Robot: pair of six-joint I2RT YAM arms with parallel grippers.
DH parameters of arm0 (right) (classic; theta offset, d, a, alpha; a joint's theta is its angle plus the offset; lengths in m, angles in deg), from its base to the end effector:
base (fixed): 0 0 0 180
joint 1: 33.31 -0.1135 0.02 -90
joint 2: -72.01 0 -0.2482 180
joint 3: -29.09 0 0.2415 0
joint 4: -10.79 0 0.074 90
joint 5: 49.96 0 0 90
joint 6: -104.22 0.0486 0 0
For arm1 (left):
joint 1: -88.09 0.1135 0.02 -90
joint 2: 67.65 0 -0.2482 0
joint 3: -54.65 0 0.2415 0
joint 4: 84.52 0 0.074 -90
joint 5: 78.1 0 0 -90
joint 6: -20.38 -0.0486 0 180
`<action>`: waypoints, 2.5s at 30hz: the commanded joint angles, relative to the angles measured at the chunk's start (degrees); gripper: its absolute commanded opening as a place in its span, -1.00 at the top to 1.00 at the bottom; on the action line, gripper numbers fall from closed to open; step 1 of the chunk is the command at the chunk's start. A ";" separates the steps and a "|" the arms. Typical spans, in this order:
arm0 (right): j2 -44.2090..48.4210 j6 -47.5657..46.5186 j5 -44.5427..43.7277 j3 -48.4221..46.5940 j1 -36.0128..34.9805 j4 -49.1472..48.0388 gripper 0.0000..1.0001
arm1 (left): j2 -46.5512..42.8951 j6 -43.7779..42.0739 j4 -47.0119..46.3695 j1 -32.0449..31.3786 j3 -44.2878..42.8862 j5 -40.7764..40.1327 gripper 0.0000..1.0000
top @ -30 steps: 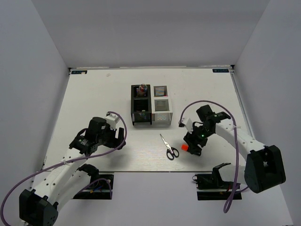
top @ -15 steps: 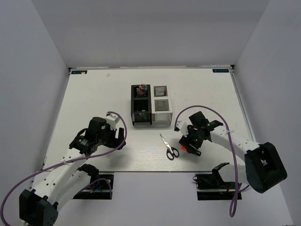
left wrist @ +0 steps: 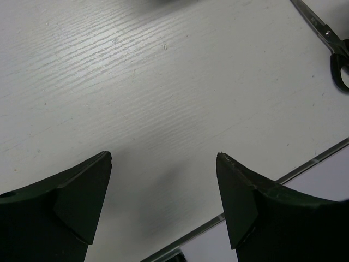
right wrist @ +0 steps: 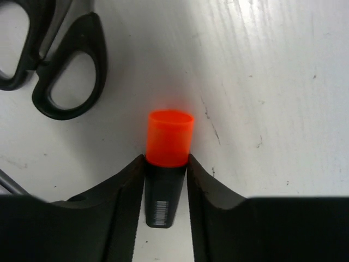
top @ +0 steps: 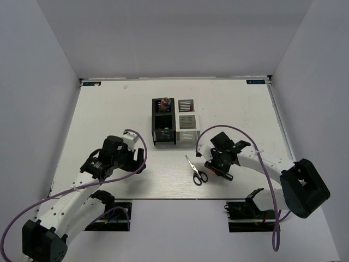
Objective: Sort the stationery into containers
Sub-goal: Grab a piece of stationery with the right arm, then place the stationery into the container
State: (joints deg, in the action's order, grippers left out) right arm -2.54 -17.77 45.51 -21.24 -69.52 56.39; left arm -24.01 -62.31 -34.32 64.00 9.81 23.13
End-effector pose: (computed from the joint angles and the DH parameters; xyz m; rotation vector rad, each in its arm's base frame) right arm 0.1718 0.1315 0.1388 -1.5834 2.2964 0.1514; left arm 0.1437 -0.0746 0.1980 0.4486 2.4218 -0.4820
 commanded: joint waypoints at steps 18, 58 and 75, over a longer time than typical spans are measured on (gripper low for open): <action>5.03 -1.24 1.65 -28.52 -1.15 2.80 1.00 | 0.04 -0.63 -0.22 0.10 -0.30 1.87 -0.76; -30.92 26.45 3.49 -34.37 6.67 -64.18 1.00 | 2.33 -1.07 -0.22 0.28 0.13 1.43 -0.76; -12.65 31.62 7.45 -39.81 8.34 -26.90 1.00 | 4.26 5.26 -7.85 -8.74 -2.49 2.07 1.00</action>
State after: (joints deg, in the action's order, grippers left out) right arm -20.63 10.99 53.20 -55.75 -61.39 12.15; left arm -20.41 -59.53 -38.37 61.07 9.81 25.86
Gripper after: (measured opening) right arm 0.001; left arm 0.016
